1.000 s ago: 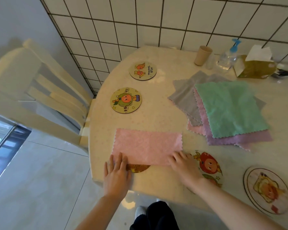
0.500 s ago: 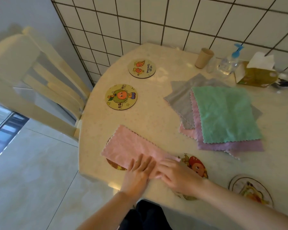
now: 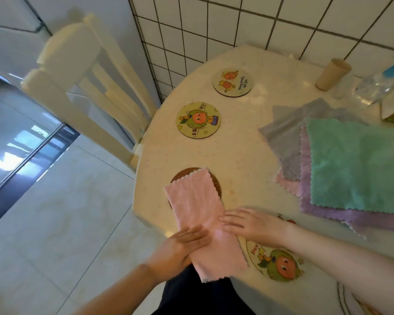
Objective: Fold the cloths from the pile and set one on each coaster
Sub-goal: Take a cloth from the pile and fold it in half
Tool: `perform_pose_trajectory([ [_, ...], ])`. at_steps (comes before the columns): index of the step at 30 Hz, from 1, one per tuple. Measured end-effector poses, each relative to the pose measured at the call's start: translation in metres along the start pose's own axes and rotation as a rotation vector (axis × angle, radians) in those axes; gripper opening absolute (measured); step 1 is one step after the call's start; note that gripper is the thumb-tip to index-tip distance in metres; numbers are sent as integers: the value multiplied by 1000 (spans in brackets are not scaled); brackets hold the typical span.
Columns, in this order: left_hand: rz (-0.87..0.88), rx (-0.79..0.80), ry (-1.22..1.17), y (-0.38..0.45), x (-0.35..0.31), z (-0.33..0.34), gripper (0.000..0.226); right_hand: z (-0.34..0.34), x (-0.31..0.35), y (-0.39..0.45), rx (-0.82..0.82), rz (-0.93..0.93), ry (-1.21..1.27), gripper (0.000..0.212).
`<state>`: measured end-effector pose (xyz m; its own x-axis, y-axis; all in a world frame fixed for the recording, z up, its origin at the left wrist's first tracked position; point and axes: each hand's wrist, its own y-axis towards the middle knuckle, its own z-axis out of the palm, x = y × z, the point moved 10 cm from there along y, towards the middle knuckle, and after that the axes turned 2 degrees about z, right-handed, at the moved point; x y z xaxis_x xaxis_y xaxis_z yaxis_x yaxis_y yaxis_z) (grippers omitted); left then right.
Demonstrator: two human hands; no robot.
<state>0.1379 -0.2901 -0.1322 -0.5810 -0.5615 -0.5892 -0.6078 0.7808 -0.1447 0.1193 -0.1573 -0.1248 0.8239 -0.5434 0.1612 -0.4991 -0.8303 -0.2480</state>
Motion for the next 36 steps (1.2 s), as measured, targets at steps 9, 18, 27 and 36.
perform_pose_trajectory([
  [9,-809,-330,-1118,4,79,-40,32,-11,-62,29,-220,650,1134,18],
  [18,-927,-538,-1146,1,94,-52,21,-10,-94,55,-282,940,1021,33],
  [27,-1088,-646,-1054,-25,93,-36,20,-4,-98,58,-221,1008,968,30],
  [36,-1247,-643,-805,-44,91,-39,18,-9,-96,58,-83,1065,861,29],
])
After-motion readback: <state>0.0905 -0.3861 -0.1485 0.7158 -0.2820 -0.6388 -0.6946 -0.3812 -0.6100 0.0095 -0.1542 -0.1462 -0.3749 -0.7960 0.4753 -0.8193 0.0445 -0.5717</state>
